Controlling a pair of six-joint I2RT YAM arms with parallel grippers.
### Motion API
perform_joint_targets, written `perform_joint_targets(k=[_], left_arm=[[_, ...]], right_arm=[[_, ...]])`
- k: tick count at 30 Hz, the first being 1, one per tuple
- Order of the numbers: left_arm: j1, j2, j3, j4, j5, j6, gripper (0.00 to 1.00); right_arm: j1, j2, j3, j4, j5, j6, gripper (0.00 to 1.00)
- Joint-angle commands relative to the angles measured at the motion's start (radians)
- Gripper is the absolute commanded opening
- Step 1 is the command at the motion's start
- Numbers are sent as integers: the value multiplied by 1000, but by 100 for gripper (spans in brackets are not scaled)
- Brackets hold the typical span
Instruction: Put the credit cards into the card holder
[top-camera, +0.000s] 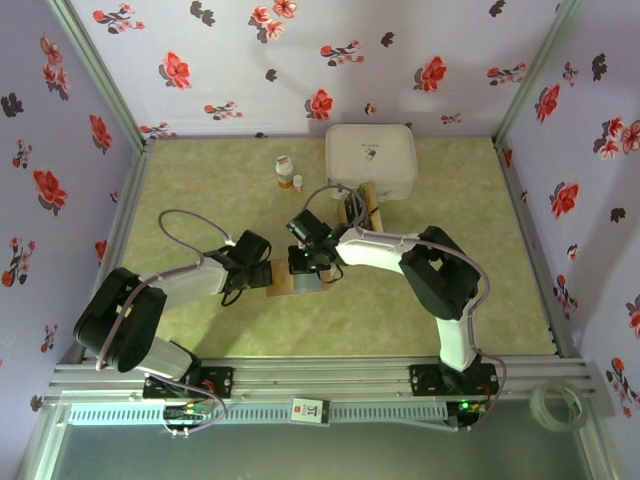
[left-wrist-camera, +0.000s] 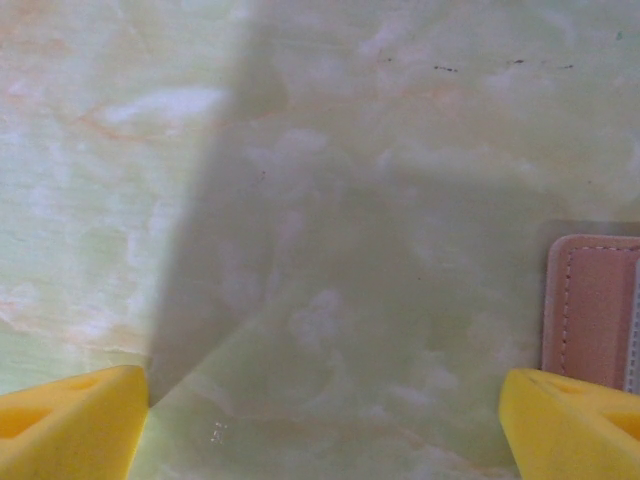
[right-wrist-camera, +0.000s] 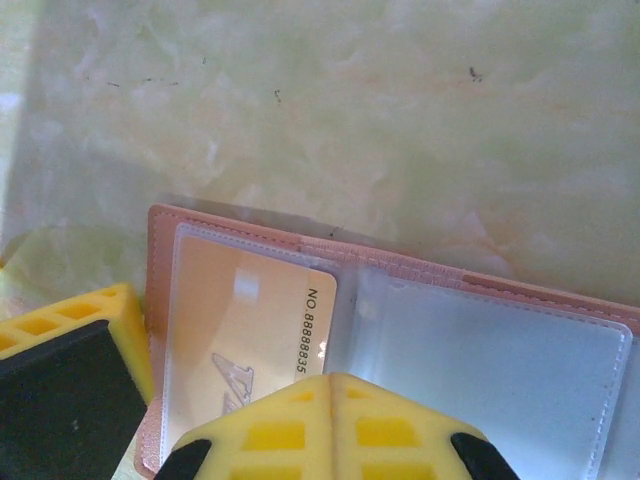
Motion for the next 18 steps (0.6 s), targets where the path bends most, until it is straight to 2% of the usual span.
perform_joint_targets(k=[1,18], left_arm=[[-8,20,-20,8,20,-16,91],[-9,27,-18,15,21,-16,91]], right_arm=[[-1,12,-2,-17,5,-5,0],[24,57,52,-12,-31,1,0]])
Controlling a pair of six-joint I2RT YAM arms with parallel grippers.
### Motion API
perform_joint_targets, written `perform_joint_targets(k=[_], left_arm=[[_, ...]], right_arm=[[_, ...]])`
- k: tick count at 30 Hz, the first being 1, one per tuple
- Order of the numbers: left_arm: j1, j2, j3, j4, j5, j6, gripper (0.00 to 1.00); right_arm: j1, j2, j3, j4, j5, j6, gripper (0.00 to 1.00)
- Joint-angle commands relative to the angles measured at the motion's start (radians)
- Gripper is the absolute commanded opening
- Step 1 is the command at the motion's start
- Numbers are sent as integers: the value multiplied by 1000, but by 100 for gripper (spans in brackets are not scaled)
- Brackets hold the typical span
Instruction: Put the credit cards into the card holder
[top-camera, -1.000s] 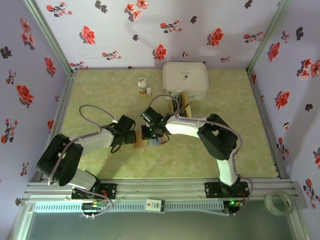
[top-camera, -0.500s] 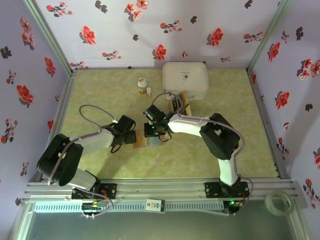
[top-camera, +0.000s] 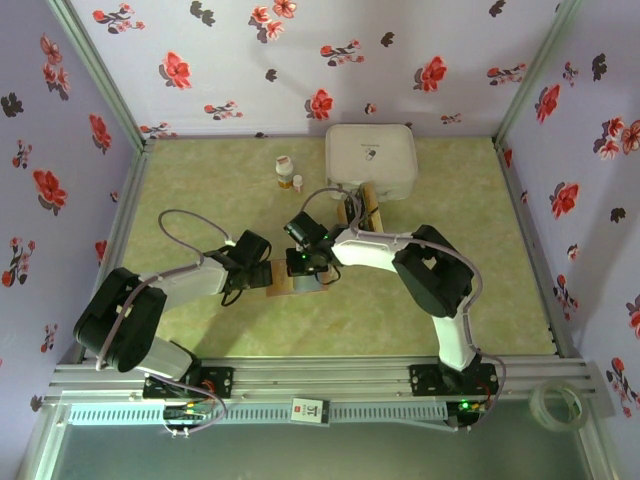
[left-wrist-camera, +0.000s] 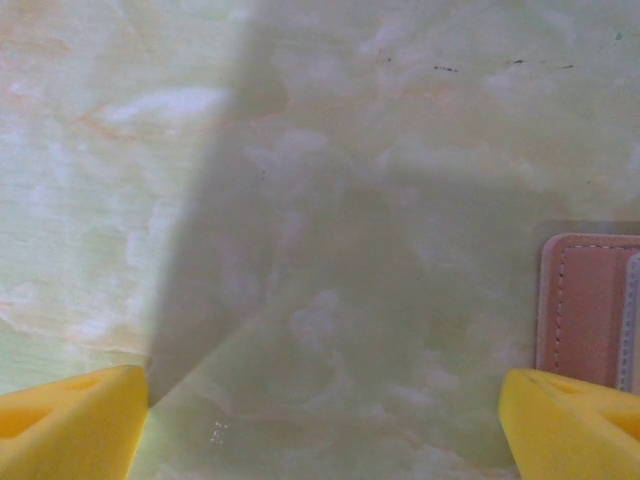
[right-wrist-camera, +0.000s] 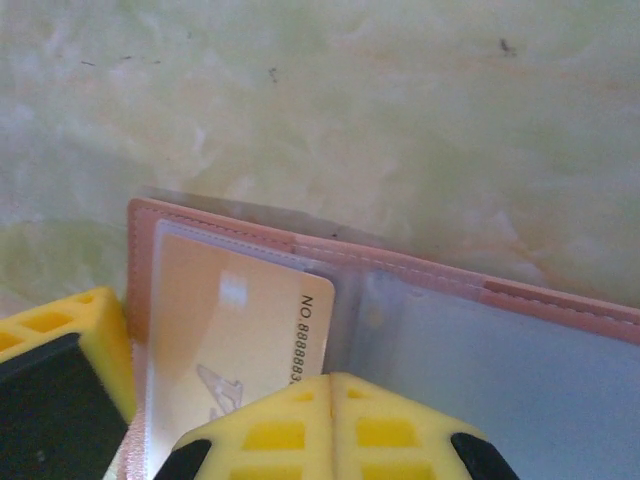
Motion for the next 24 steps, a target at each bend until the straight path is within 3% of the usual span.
perform_joint_targets(k=[1,10,19,24], left_arm=[[-9,27,-19,15,21,-16,91],[-5,7,-5,-15,0,-8,92],[48,-128,23,-126,-56,2,98],[56,-196,61,-190,-70,17,99]], right_arm=[[14,13,35,-15,-19,-1,0],[11,-46,45,-65,7,-30,0],[-37,-211,-6,-151,102,-101,14],[-86,-263,-75,-123,52,-121,14]])
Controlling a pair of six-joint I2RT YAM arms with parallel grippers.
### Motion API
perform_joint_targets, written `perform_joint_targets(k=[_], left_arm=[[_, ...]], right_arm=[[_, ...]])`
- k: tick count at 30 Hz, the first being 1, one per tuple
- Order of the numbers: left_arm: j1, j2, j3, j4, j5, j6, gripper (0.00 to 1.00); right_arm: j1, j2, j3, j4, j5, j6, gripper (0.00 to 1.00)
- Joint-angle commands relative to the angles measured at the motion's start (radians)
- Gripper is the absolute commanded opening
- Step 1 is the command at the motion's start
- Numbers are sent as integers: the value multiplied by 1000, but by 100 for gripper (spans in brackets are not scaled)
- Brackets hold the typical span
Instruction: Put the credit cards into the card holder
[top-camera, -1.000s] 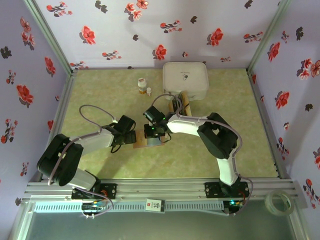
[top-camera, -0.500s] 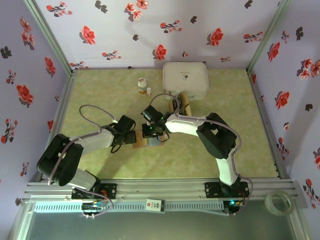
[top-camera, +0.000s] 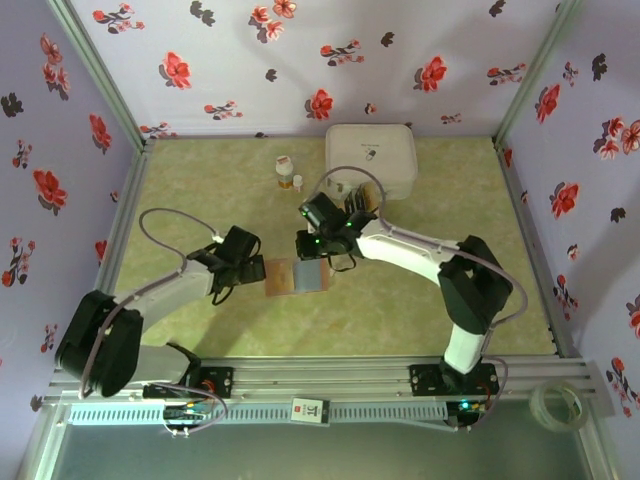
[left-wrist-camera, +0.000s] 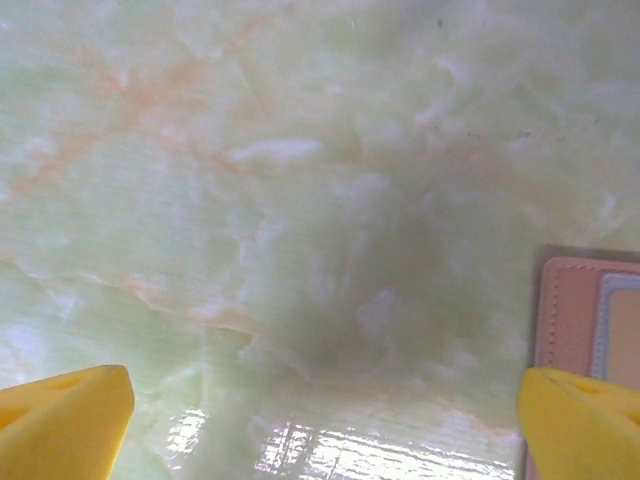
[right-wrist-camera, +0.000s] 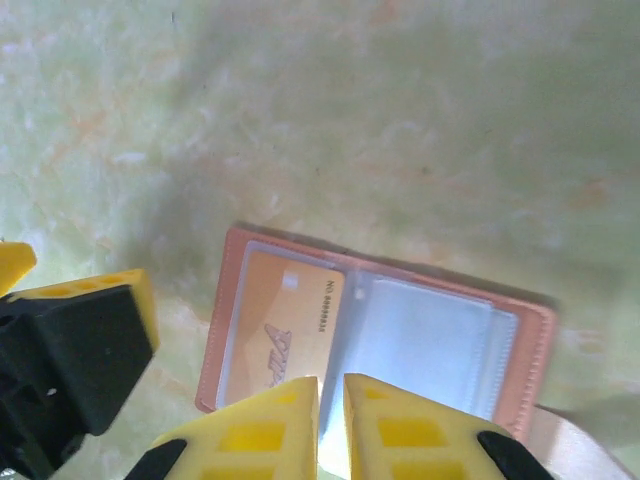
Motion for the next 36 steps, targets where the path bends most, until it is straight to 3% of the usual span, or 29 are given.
perform_joint_targets(k=[1,7,19,27,36], left_arm=[[6,-42,47,-74,-36,18,100],[6,-53,68,-93,-29,19,100],[-53,-34,86,-66,17,-3,100],[-115,19,89,-33,16,-31,100],[-95,57,51,0,-9,-54,100]], right_arm=[[-30,-24,-62,-5,-21,-34,14],[-28,12,-82,56,-116,-28,8],[-66,101,-57,16,-67,-84,0],[-71,133,-38,8,-95,-87,0],[-21,147,-14,40,-123,-41,0]])
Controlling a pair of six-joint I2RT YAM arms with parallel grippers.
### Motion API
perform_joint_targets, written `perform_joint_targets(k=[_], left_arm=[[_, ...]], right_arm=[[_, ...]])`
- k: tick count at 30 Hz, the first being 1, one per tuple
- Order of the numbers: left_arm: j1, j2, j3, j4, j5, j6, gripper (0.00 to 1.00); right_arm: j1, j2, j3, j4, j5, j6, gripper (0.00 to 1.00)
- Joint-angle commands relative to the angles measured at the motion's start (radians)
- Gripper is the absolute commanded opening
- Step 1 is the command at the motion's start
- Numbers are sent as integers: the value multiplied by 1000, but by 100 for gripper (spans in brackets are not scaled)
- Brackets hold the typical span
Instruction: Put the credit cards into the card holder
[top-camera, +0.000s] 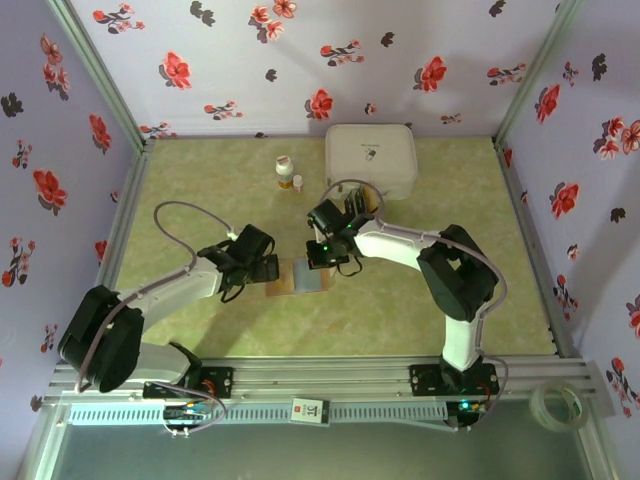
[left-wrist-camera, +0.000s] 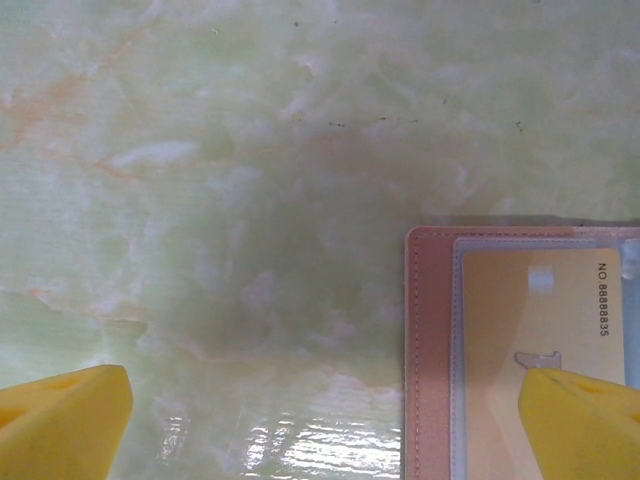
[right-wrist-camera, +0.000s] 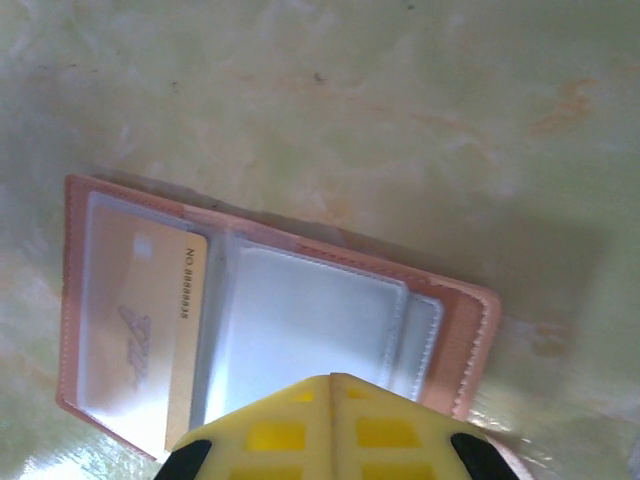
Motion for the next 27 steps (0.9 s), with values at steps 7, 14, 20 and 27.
perform_joint_targets(k=[7,14,20,27], left_arm=[[60,34,-40,18,-25,-22,100],[75,54,-68,30,-24,-17,100],[81,77,-81,44,-24,-16,100],[82,99,-91,60,-23,-17,100]], right_arm=[[80,69,77,12,-3,45,0],[105,102,99,14,4,57,0],[110,117,106,13,9,64,0],[113,128,114,12,7,67,0]])
